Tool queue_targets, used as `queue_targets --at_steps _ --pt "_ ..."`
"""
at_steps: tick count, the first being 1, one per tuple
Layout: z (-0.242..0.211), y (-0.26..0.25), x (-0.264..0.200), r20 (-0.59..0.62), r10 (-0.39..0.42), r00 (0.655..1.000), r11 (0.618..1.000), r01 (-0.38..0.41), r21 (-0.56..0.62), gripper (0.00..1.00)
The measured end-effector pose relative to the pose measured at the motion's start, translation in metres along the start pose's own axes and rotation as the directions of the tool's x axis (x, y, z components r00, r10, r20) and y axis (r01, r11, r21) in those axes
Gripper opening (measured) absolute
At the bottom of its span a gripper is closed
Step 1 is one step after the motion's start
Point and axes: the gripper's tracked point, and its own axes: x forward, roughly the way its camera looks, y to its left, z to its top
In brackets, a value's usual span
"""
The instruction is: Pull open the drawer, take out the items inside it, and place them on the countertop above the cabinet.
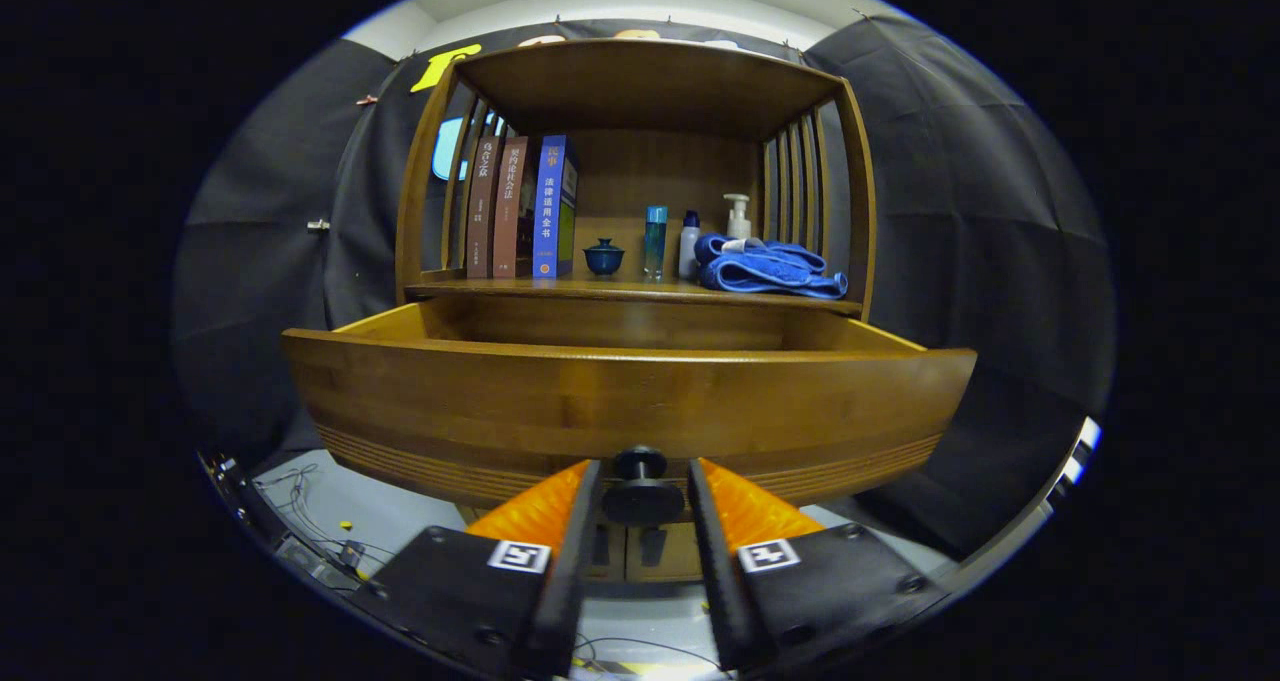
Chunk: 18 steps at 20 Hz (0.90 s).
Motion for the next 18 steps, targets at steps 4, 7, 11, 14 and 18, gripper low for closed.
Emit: queue_targets --at_steps 4,7,11,14,18 --pt "0.015 0.003 -0.008 0.041 0.021 0.999 1.000 -0.021 0.013 0.99" --pt "0.036 -0.007 -0.017 0.072 0.006 0.997 1.000 -0.007 0.011 0.99" --pt "0.084 -0.026 -0.033 0.145 -0.006 0.989 0.999 -0.001 0.045 0.99" --pt "0.111 -0.040 -0.043 0.169 -0.016 0.985 0.999 0.007 0.049 0.99" --pt "0.149 -0.055 -0.052 0.214 -0.008 0.977 0.998 -0.006 0.064 0.99"
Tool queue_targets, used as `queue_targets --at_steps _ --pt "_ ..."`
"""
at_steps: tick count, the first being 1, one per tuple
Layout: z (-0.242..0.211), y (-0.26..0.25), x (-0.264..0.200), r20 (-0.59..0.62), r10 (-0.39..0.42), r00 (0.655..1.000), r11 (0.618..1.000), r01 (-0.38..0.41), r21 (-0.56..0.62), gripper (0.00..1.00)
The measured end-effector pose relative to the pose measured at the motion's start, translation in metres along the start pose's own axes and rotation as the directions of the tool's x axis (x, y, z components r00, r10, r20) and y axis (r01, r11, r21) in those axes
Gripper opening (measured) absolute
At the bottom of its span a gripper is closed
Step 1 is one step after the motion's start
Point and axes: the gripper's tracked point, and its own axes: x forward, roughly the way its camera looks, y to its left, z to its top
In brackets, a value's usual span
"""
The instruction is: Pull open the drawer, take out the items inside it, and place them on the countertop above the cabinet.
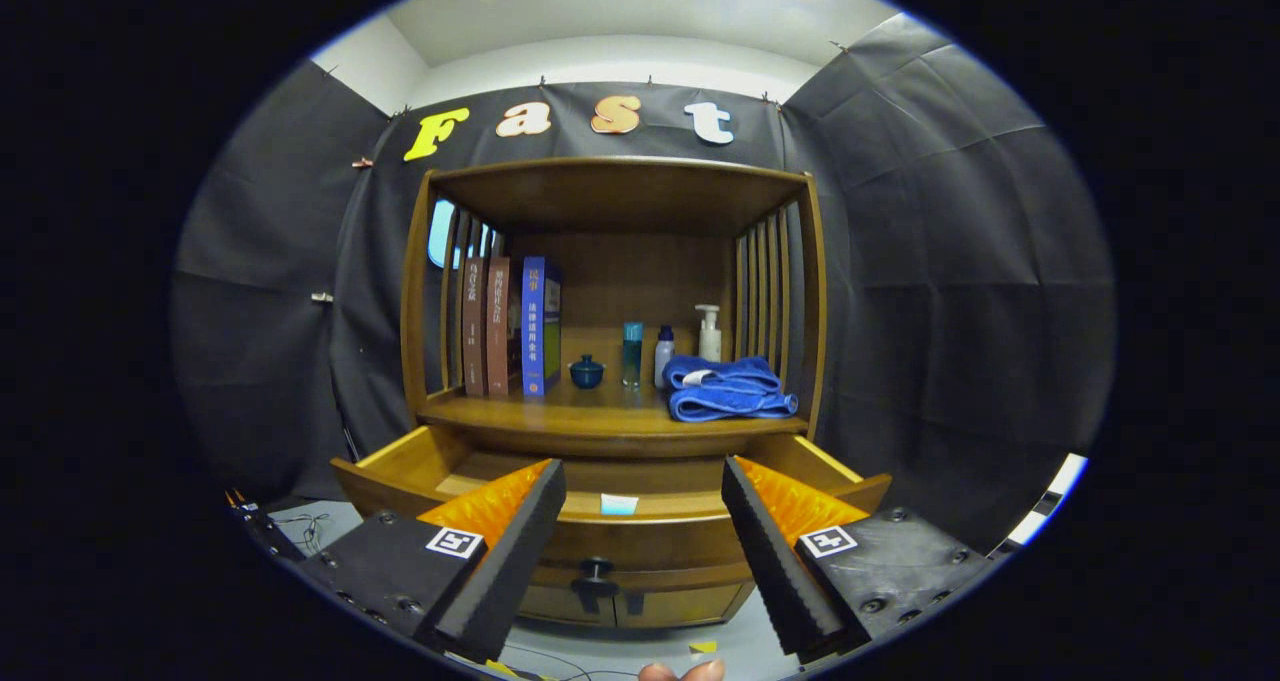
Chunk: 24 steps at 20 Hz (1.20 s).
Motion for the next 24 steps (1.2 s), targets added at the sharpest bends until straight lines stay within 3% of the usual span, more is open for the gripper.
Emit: queue_targets --at_steps 2,5,8,11,13,16,19,24 --pt "0.020 -0.005 0.002 0.027 0.006 1.000 1.000 -0.006 -0.002 0.99" --pt "0.016 0.002 0.020 -0.104 0.061 0.993 0.998 -0.062 -0.005 0.99" --pt "-0.004 0.024 0.054 -0.334 0.175 0.926 0.985 -0.163 0.064 0.99" --pt "-0.022 0.029 0.101 -0.469 0.191 0.863 0.982 -0.160 0.105 1.00" --pt "-0.050 0.033 0.122 -0.594 0.180 0.784 0.984 -0.150 0.101 0.99" --pt "-0.101 0.042 0.138 -0.766 0.177 0.619 0.983 -0.149 0.107 0.99" --pt "-0.146 0.049 0.147 -0.867 0.155 0.473 0.988 -0.098 0.123 1.00" --pt "-0.191 0.048 0.157 -0.935 0.068 0.349 0.997 -0.047 0.055 0.97"
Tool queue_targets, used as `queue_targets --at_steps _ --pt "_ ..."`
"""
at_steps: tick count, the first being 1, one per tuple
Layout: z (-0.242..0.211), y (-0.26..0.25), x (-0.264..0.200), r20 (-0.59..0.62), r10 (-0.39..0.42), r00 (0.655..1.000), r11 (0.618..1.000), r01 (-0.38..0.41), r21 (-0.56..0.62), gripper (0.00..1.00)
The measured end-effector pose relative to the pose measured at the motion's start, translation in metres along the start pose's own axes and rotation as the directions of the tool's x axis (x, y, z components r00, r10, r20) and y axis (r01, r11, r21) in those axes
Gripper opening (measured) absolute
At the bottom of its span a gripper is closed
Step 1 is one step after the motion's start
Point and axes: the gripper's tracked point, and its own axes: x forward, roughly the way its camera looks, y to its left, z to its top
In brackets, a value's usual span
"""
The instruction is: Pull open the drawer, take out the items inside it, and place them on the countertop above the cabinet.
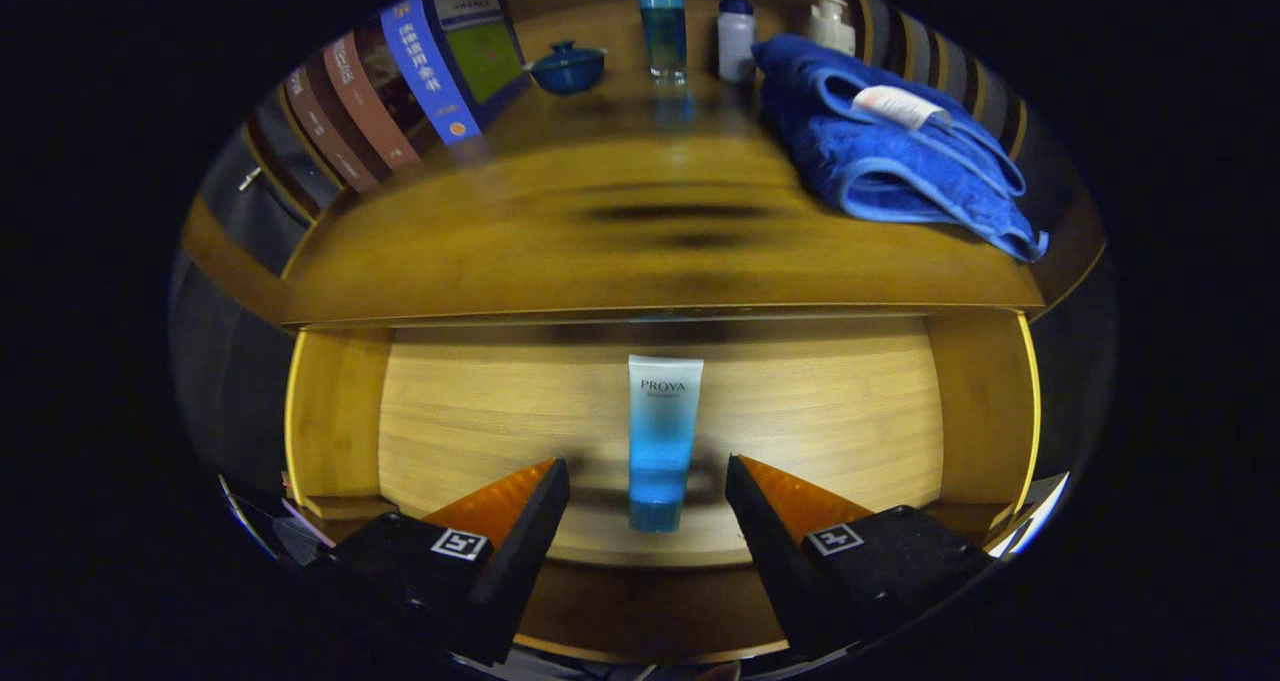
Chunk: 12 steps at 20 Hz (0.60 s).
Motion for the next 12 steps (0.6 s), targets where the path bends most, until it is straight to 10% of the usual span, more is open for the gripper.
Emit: queue_targets --at_steps 12 --pt "-0.025 -0.008 0.025 -0.095 0.006 0.995 0.995 0.004 0.102 0.34"
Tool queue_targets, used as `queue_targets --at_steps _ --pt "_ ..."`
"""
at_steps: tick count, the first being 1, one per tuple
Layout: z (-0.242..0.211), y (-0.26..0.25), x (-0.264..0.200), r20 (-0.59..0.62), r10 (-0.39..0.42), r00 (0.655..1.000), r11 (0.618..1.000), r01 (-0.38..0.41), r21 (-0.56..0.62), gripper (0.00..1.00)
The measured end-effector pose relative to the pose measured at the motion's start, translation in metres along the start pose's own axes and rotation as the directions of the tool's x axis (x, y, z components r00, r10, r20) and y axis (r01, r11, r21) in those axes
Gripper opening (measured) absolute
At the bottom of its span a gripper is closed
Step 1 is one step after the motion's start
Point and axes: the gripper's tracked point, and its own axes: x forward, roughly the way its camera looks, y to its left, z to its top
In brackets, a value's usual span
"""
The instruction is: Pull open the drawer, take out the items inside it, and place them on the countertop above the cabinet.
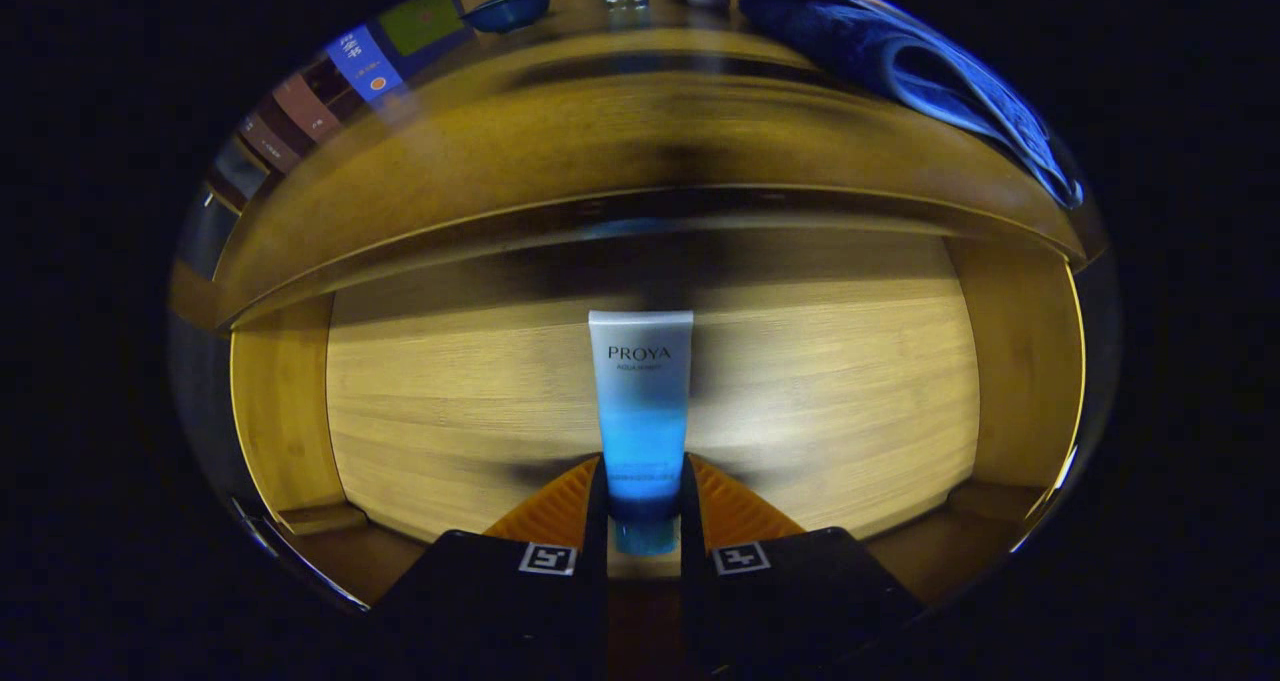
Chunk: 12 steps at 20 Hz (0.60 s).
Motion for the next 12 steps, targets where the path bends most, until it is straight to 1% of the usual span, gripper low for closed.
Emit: queue_targets --at_steps 2,4,7,9,12 --pt "0.002 0.002 -0.010 0.008 0.059 0.998 0.998 -0.059 0.001 0.34" --pt "0.000 0.003 -0.025 0.031 0.107 0.994 0.994 -0.106 -0.032 0.34" --pt "-0.005 0.022 -0.073 0.062 0.178 0.982 0.982 -0.173 -0.076 0.34" --pt "-0.003 0.032 -0.100 0.079 0.209 0.975 0.974 -0.200 -0.109 0.34" --pt "0.016 0.044 -0.127 0.111 0.217 0.970 0.969 -0.200 -0.148 0.34"
